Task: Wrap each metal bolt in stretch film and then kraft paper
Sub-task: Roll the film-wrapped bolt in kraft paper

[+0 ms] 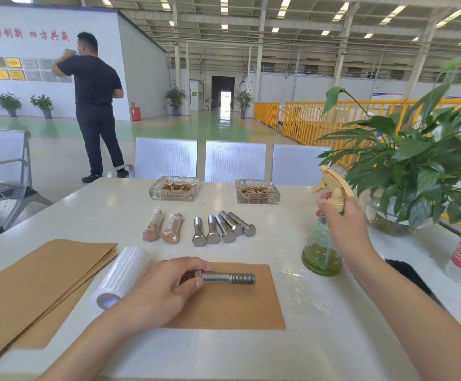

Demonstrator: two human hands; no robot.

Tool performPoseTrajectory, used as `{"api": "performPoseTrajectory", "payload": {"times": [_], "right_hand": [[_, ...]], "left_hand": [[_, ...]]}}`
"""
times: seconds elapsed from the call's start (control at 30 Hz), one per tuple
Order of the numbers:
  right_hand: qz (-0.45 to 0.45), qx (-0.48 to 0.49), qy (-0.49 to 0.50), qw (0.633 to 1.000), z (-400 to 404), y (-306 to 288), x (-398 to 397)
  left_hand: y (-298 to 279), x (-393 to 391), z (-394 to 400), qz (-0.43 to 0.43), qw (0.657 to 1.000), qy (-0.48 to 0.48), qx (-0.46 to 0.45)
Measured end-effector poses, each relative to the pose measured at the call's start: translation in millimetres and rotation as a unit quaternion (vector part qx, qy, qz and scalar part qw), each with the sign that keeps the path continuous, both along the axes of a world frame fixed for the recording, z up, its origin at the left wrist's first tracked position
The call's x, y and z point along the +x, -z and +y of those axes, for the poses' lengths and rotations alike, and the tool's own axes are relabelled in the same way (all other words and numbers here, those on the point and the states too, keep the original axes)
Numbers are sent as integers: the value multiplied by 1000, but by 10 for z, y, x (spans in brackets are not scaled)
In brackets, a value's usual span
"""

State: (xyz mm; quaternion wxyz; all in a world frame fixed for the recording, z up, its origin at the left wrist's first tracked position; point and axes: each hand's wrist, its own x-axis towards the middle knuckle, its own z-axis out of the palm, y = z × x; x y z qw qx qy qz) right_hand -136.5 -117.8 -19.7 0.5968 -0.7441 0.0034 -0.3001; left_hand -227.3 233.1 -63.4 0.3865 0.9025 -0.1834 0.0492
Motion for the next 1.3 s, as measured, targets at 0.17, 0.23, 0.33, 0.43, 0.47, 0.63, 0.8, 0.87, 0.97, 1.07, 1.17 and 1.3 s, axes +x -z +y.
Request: {"api": "performPoseTrajectory", "payload": {"times": [0.17, 0.23, 0.33, 0.43, 0.47, 0.63, 0.8, 0.87, 0.97, 1.07, 1.17, 1.3], "right_hand": [[4, -5, 6, 1000, 4, 1, 0], [5, -10, 8, 1000, 13, 3, -5], [4, -15, 9, 1000, 11, 10, -11], [2, -17, 10, 1000, 10, 14, -8], [2, -16, 12, 1000, 7, 14, -3], [-5, -11, 13, 1000, -6, 13, 8], [-4, -2, 9, 1000, -9, 3, 1], [0, 0, 9, 1000, -1, -6, -13], [12, 1, 11, 1000, -7, -20, -31], [34, -12, 17, 999, -29, -63, -50], [58, -36, 24, 997, -45, -115, -58], [68, -53, 48, 995, -40, -178, -31]], "left_hand": [[85, 8, 30, -19, 1000, -7, 23], [114, 2, 14, -40, 999, -7, 33], [130, 11, 6, -58, 997, -5, 47], [153, 19, 12, -48, 997, -2, 63], [157, 22, 9, -47, 997, -1, 64], [148, 7, -49, -56, 998, 7, 39], [171, -7, -88, -70, 997, 8, 15], [193, -3, -83, -77, 997, 8, 7], [206, 2, -72, -82, 997, -4, 1], [207, 0, -87, -89, 996, -14, 1], [216, -11, -87, -98, 994, -26, 29], [229, -16, -99, -91, 993, -24, 65]]}}
